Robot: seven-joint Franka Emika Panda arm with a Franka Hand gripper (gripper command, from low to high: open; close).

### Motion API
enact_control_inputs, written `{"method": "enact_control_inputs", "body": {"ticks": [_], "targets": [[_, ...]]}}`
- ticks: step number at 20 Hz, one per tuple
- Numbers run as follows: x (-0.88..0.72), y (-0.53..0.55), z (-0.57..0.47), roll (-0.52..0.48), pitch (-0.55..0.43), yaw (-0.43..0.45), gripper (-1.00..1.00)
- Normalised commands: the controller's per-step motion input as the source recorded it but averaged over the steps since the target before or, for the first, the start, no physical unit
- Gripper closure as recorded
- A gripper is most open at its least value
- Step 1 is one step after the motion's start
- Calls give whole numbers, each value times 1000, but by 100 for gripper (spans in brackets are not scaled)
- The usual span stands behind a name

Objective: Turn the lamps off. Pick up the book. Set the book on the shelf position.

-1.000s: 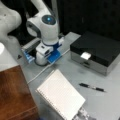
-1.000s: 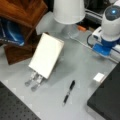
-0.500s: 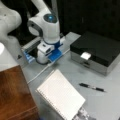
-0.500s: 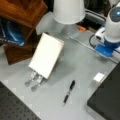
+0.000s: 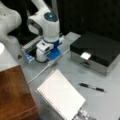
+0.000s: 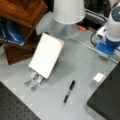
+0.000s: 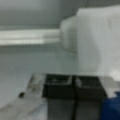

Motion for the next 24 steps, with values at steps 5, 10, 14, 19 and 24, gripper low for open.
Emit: {"method": "enact_control_inputs", "body": {"ticks": [5, 10, 14, 19, 24], "targets": [[-329, -208, 230, 23, -224, 48, 100], [-140, -129, 93, 21, -88, 68, 100], [-57, -126, 168, -5, -29, 95, 100], [3, -155, 292, -33, 22, 143, 100], [90, -185, 268, -37, 47, 152, -100]]}}
